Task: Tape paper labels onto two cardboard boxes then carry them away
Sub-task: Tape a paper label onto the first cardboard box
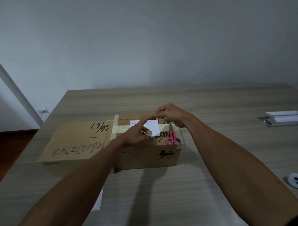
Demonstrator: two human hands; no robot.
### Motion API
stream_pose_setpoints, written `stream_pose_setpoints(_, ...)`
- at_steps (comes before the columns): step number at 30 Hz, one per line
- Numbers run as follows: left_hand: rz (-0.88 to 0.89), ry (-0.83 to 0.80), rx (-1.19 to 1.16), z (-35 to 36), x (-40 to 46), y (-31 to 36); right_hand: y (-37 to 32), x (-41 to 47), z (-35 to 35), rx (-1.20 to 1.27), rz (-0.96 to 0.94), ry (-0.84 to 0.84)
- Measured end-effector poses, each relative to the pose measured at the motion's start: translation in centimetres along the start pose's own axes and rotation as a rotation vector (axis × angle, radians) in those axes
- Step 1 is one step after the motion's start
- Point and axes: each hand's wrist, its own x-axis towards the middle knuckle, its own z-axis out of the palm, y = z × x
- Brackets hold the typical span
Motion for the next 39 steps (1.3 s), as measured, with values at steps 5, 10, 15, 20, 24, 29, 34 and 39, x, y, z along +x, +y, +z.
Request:
stream_pose_setpoints(5,-0.011,-0.01,-0.027,0.1,0.0,0.0,0.5,0.2,-0.2,0.022,-0.064,0.008)
stream_pose_setpoints(10,-0.228,0.031,-0.33,0.4,0.6,0.3,0.6,0.3,0.4,0.038,-0.121,0.107)
stream_pose_setpoints(15,-0.338,0.174,-0.56,0.5,0.6,-0.7,-0.2,0.5,-0.3,0.089,-0.139,0.14)
stream_pose_setpoints(20,-0.384,0.415,-0.741,0.4,1.0,0.1,-0.7,0.1,-0.6,0.123,-0.121,0.134)
stream_pose_setpoints(24,-0.336,0.555,-0.799,0.4,1.3,1.2,-0.5,0.2,-0.1,0.165,-0.1,0.137)
stream_pose_setpoints(29,-0.246,0.592,-0.905,1.1,2.0,1.3,0.3,0.4,0.5,0.219,-0.104,0.169)
stream_pose_setpoints(34,-0.231,0.645,-0.795,1.7,2.2,1.4,1.0,0.4,0.9,0.253,-0.076,0.2)
stream_pose_setpoints(39,-0.282,0.66,-0.72,2.1,2.4,1.0,1.8,0.4,1.6,0.241,-0.019,0.279)
